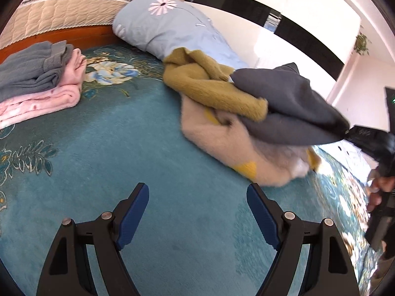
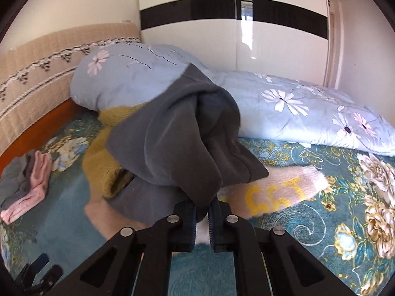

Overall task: Fold clothes
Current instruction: 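Grasp the dark grey sweatpants with the right tool and lift them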

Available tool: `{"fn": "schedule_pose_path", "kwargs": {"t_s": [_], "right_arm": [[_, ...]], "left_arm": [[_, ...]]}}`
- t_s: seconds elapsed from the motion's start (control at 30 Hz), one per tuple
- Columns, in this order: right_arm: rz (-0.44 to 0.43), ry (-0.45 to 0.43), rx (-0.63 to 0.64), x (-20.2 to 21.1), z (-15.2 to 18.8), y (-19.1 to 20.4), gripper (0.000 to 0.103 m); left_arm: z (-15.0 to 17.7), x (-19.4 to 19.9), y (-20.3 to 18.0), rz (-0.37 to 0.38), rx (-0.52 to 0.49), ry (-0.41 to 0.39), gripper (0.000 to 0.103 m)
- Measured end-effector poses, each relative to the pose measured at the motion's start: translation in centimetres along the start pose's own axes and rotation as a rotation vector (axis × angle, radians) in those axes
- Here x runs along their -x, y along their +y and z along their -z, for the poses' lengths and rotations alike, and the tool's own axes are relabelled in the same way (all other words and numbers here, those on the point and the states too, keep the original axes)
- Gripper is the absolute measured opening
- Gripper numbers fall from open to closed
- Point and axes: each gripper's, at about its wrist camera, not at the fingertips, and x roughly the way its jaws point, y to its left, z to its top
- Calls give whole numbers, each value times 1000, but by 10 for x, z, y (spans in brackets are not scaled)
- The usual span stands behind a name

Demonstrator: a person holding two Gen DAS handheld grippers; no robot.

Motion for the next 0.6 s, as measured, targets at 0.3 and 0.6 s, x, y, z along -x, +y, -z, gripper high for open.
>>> {"fn": "schedule_pose_path", "kwargs": {"t_s": [0.3, 0.6], "right_arm": [[-30, -100, 20, 112, 36, -33, 8], [262, -119, -18, 169, 69, -127, 8]], "left_arm": [[22, 17, -10, 40, -53, -23, 82], [41, 35, -9, 77, -54, -24, 82]]}}
